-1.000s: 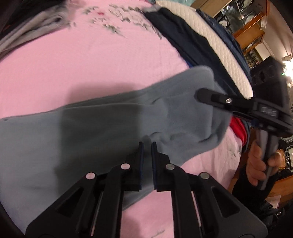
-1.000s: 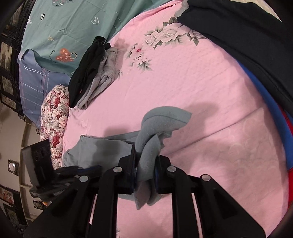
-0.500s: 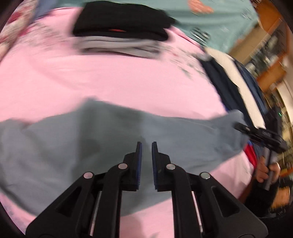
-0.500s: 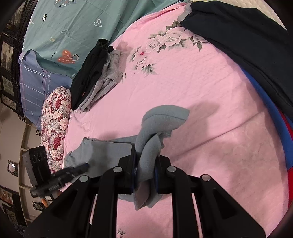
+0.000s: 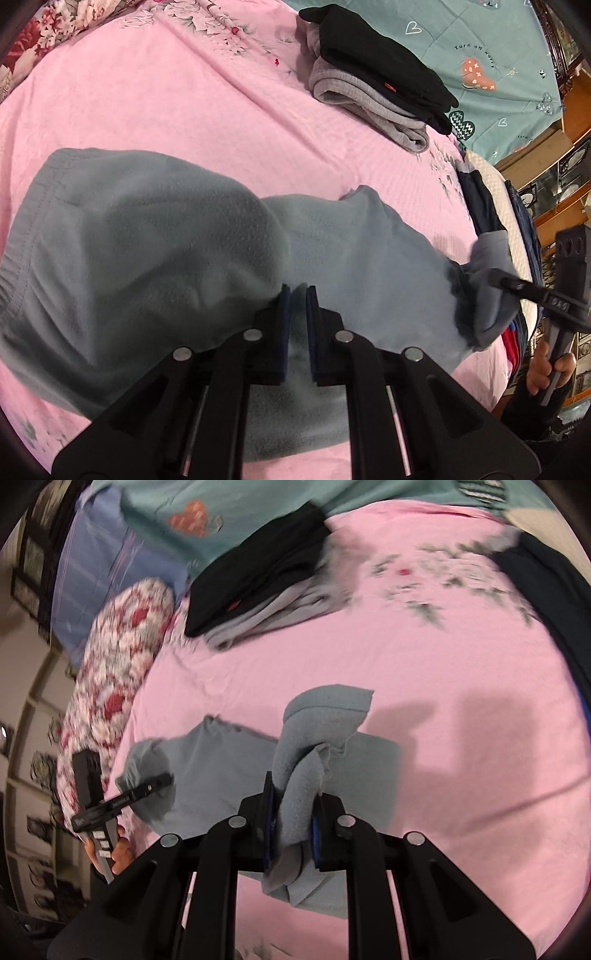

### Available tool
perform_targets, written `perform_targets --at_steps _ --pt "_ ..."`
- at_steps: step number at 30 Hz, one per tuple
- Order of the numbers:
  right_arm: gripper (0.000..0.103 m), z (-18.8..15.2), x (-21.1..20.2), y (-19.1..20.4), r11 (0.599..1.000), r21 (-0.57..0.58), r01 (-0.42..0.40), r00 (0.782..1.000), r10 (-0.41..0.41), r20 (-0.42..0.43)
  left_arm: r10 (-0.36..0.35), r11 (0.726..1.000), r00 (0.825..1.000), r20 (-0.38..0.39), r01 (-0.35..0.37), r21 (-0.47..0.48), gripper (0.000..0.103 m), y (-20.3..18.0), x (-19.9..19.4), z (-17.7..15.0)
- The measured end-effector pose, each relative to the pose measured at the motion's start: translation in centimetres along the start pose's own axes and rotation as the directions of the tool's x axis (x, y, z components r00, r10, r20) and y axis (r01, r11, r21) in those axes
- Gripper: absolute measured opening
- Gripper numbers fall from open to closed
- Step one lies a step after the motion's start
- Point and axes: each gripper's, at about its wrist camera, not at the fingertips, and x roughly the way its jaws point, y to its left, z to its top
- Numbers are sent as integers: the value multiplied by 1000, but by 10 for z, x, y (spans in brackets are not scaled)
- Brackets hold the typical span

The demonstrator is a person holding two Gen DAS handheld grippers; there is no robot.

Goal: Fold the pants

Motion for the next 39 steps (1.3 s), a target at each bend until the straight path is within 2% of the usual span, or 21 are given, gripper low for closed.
perform_targets --at_steps 5,9,11,12,13,15,17,19,21,24,26,27,28,29,30,32,33,35,36,39 --pt "16 -1 61 62 988 -146 47 993 -62 -99 -58 997 998 -2 58 -42 9 6 4 2" --pt "18 -4 95 88 972 -211 107 979 -140 -148 -78 995 997 -3 77 -55 9 9 3 1" --pt "30 -4 102 93 970 -215 110 973 -149 -174 -71 996 997 -1 71 -47 9 7 3 1" --pt "45 -3 101 96 975 -204 84 976 -121 -181 -66 997 998 0 66 -42 9 6 3 1" --pt "49 -2 97 99 979 -195 52 980 -88 -181 -62 997 998 1 62 -38 9 5 3 1" --pt "49 3 81 104 983 -185 2 987 -32 -157 -58 998 998 2 58 -33 9 4 3 1" --pt "50 11 61 104 986 -163 -19 995 4 -96 -61 997 998 2 61 -37 9 5 3 1" --pt "51 17 48 100 987 -161 22 999 -27 -28 -66 997 998 0 66 -41 9 6 4 1" --pt "48 15 50 95 985 -164 59 998 -62 -14 -67 997 998 -1 66 -41 9 6 4 1" --pt "22 7 70 83 995 -99 -29 995 20 -97 -61 997 998 0 61 -37 9 5 4 1" --pt "22 -3 81 84 987 -67 -148 977 136 -164 -56 998 998 1 56 -35 9 4 4 1" --pt "22 -10 89 90 971 -54 -233 951 215 -224 -53 998 999 2 53 -33 9 4 4 0" --pt "22 -16 92 97 959 -53 -280 931 257 -258 -49 998 999 3 49 -30 9 3 4 0" --pt "22 -20 91 104 951 -66 -303 922 275 -272 -45 999 999 4 45 -26 9 3 4 0" --pt "22 -21 86 110 949 -91 -300 928 269 -260 -41 999 999 5 41 -24 9 2 4 0" --pt "22 -19 69 113 956 -134 -263 952 234 -198 -38 999 999 6 38 -22 9 2 4 0" --pt "22 -17 62 112 963 -152 -221 968 197 -157 -38 999 999 5 38 -22 9 2 4 1" --pt "22 -14 52 108 979 -194 -59 997 48 -62 -41 999 999 5 41 -24 9 3 4 1" --pt "22 -14 53 103 981 -196 6 999 -13 -37 -42 999 999 5 42 -25 9 4 4 1" --pt "22 -14 69 94 987 -160 -7 998 -4 -70 -38 999 999 5 38 -24 9 3 4 0"
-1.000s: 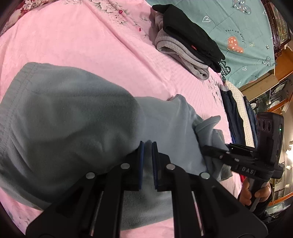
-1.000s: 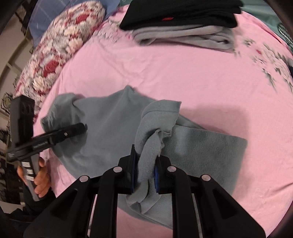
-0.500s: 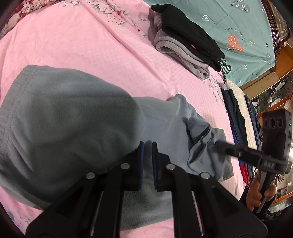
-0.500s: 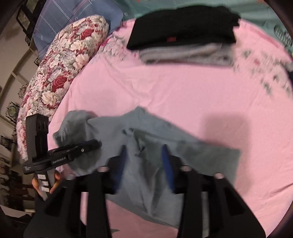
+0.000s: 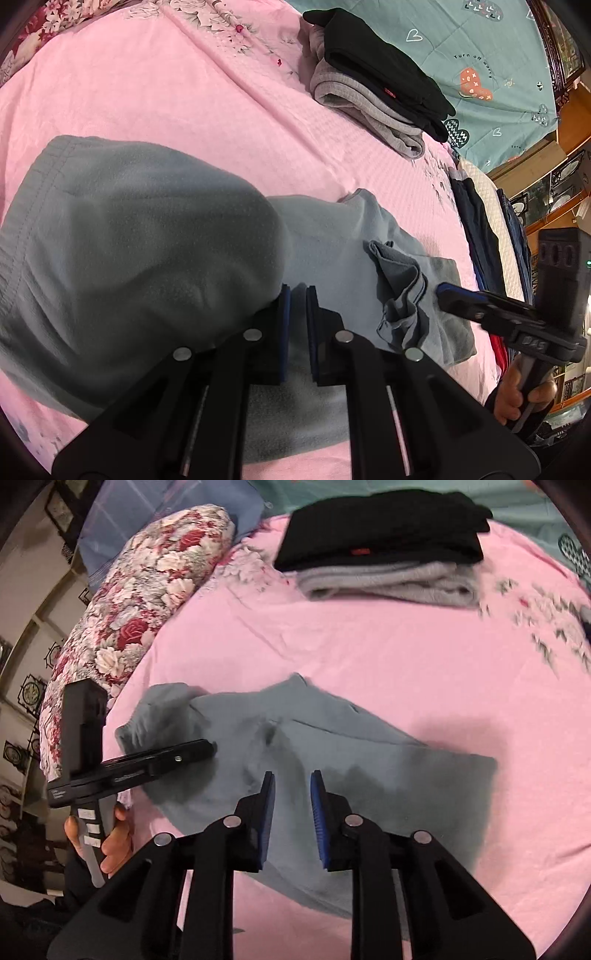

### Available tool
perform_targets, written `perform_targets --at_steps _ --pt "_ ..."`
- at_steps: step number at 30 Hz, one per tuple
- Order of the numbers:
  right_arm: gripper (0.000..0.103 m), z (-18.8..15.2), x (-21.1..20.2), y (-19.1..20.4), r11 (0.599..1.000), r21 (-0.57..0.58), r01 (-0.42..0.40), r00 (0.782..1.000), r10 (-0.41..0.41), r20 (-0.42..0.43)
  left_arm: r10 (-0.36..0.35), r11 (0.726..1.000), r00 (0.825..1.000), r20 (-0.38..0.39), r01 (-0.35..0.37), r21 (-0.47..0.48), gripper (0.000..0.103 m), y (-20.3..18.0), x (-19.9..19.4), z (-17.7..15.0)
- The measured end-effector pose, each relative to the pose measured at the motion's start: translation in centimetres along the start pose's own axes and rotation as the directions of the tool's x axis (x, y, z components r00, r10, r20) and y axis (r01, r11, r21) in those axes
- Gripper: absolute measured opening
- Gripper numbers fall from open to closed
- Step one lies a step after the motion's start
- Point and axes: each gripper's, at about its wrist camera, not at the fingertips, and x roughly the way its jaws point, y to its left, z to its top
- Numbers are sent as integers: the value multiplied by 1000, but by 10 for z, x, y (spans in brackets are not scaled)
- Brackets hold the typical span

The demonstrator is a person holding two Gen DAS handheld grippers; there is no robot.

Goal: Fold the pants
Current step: 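Open the right tool and release the folded leg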

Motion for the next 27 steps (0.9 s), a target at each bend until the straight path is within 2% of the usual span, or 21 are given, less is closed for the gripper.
perform_targets --at_steps 4,6,7,8,10,11,12,15,19,21,23,26,27 --pt "22 -1 40 -6 1000 9 7 996 -6 -90 8 1000 1000 -4 -8 -6 9 -1 -5 0" --pt "21 1 38 0 999 -25 39 997 -40 -61 47 999 998 29 -47 11 10 -4 -26 -1" --pt "21 2 34 4 998 -33 45 997 -47 -59 54 999 997 53 -54 6 15 -3 -39 -1" --pt "21 1 29 2 999 -30 35 998 -37 -51 58 998 995 86 -58 -11 23 0 -57 0" --pt "21 -1 13 -5 1000 -3 -6 1000 6 -21 143 988 979 148 -131 -88 77 14 -94 0" --pt "22 -3 3 -8 1000 10 -19 1000 19 3 180 979 968 177 -159 -129 81 22 -109 -2" --pt "22 -3 -7 -10 999 16 -28 999 27 28 186 974 963 194 -155 -165 81 31 -122 -5" --pt "22 -14 -40 -18 998 24 -58 994 56 91 130 954 977 171 -77 -289 81 58 -139 -12" --pt "27 -37 -63 -27 995 33 -91 990 87 115 31 928 994 108 11 -372 81 68 -129 -20" --pt "27 -45 -67 -33 994 42 -105 989 100 104 25 926 998 54 -3 -379 80 63 -116 -23" --pt "27 -50 -69 -37 992 53 -112 989 106 103 69 925 998 13 -59 -375 80 56 -104 -24" --pt "28 -56 -72 -43 990 77 -121 987 112 111 111 907 993 -28 -113 -405 80 61 -87 -23" --pt "28 -57 -71 -45 989 84 -125 987 115 111 121 905 993 -18 -118 -409 80 61 -84 -22"
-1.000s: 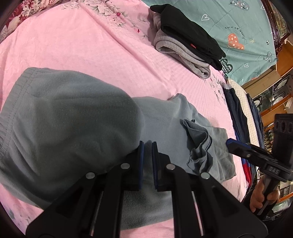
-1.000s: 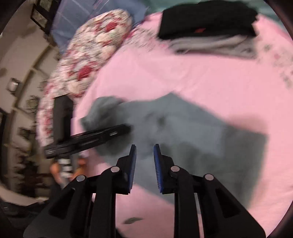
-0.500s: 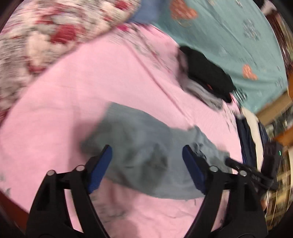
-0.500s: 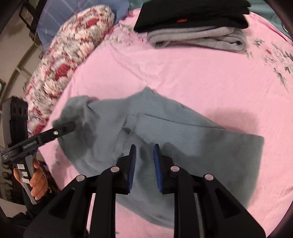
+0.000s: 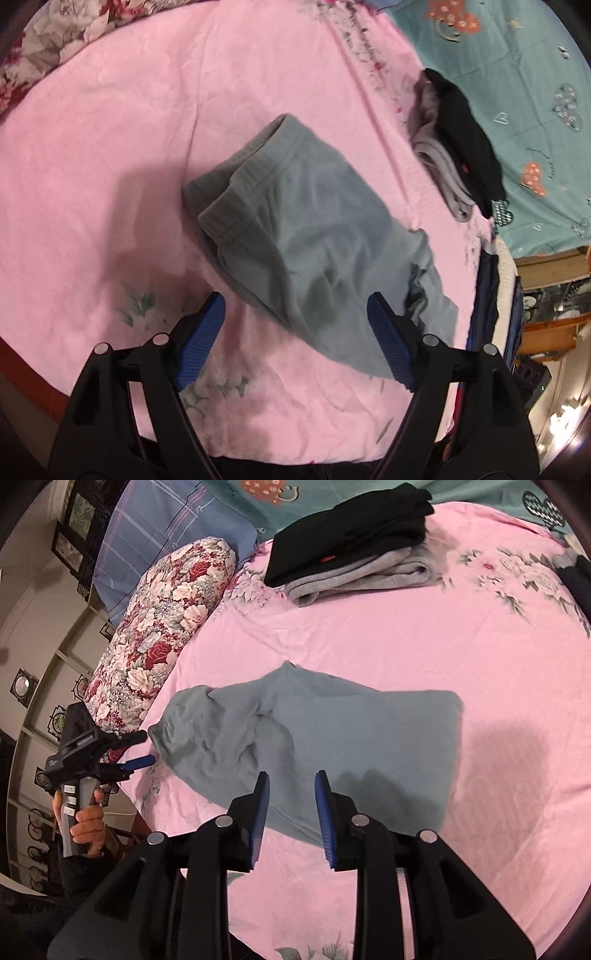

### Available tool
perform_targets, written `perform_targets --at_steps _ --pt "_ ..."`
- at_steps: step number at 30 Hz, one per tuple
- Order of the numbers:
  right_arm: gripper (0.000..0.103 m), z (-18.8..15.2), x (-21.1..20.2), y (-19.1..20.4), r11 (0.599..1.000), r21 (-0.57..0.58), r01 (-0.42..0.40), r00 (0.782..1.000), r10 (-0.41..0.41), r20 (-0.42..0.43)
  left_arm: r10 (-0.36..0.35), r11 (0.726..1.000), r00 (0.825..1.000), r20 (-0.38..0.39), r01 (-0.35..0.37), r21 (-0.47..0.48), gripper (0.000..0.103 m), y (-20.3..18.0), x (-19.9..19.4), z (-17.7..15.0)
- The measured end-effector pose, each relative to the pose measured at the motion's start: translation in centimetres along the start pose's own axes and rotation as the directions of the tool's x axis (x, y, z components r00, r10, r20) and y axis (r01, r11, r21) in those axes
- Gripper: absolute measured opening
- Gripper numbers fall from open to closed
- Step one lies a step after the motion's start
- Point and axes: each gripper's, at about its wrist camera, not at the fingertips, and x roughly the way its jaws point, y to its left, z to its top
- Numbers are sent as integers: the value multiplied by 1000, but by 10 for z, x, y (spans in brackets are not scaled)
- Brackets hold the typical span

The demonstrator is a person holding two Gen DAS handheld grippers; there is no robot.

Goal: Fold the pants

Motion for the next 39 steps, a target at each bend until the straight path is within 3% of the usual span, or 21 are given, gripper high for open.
perform_targets --at_steps 5,9,11,12,13,14,17,20,24,30,34,39 --pt "28 -5 -5 -4 1000 16 -10 1000 10 15 37 999 998 44 -38 16 84 -7 12 14" --pt "28 -7 -10 -8 999 39 -7 1000 6 29 25 999 998 49 -27 37 97 -13 18 21" --pt "28 -8 -13 -10 999 47 -3 999 1 37 31 997 997 72 -36 61 95 -17 22 26" --pt "28 -9 -14 -10 999 51 -1 999 -1 39 41 997 995 87 -47 69 88 -18 23 27" --pt "28 -9 -14 -11 998 55 -2 999 0 38 54 995 993 101 -62 77 24 -18 24 29" --pt "28 -9 -13 -11 998 58 -2 999 0 35 75 993 995 70 -81 87 12 -17 32 32" --pt "28 -10 -10 -7 998 57 3 1000 -4 23 26 999 994 106 -30 32 10 -5 29 32" --pt "28 -11 -9 -2 999 47 8 1000 -8 19 -13 996 981 195 -3 84 10 -12 7 20" --pt "28 -9 1 5 999 37 35 999 -35 -2 -75 987 965 250 37 154 10 -25 -21 9" --pt "28 23 50 37 998 -59 11 995 -17 -95 -113 981 962 248 68 182 10 -36 -28 7" --pt "26 50 98 64 989 -139 44 990 -63 -130 -126 976 961 246 77 202 10 -41 -29 6" --pt "21 57 144 72 986 -152 66 978 -94 -187 -137 970 963 234 82 229 10 -52 -27 5"
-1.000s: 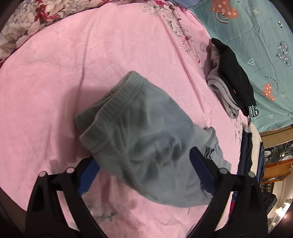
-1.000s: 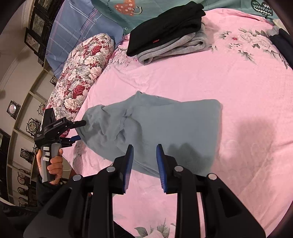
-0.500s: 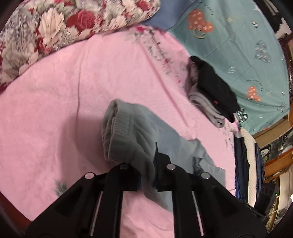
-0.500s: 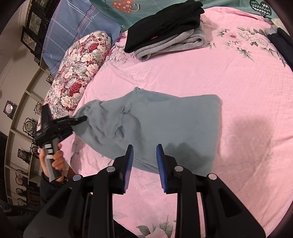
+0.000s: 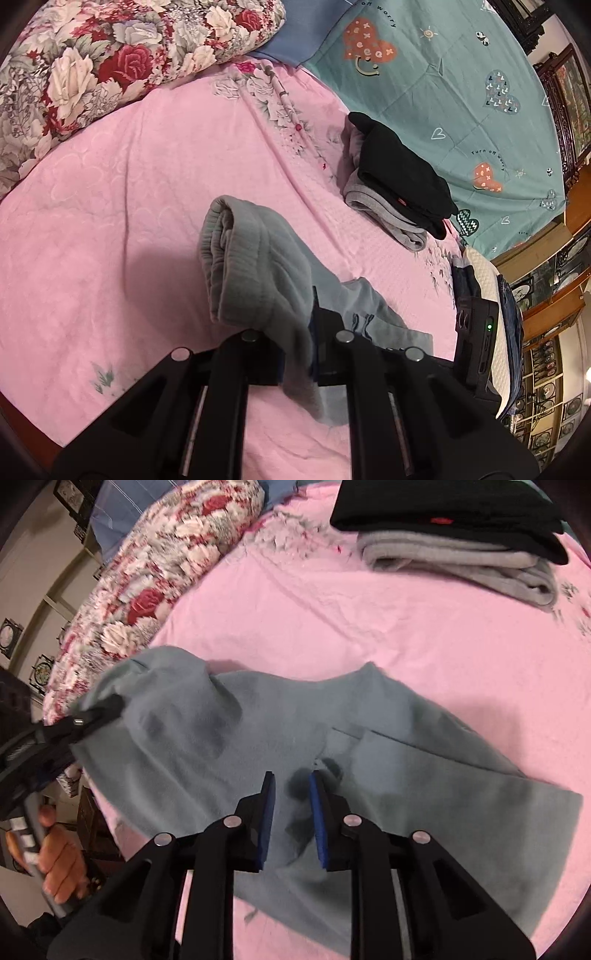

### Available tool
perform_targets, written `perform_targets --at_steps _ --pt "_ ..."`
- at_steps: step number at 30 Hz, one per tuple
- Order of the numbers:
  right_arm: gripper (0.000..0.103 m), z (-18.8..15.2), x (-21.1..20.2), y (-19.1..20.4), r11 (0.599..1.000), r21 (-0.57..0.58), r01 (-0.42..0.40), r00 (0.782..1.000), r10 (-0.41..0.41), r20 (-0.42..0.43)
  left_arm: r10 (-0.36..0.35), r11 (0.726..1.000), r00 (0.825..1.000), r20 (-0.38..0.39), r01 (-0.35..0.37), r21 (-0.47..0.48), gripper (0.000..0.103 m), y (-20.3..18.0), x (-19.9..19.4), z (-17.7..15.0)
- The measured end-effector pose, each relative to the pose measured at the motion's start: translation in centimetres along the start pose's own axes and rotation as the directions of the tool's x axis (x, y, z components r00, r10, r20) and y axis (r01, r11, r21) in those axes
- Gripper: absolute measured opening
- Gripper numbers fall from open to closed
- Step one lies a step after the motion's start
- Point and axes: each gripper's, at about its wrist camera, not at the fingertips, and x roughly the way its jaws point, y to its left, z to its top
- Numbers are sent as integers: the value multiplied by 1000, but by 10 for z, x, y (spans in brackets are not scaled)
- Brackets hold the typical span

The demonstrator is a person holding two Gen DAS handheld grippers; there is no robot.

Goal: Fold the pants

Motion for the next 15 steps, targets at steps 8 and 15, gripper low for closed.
perform_targets --at_steps 8,15 --pt "21 -4 -80 -34 994 72 -76 984 64 164 -28 982 999 -40 34 184 10 -82 13 -11" --pt "22 -77 -167 -123 963 257 -84 949 -2 316 -23 921 977 -214 104 375 10 -179 77 -57"
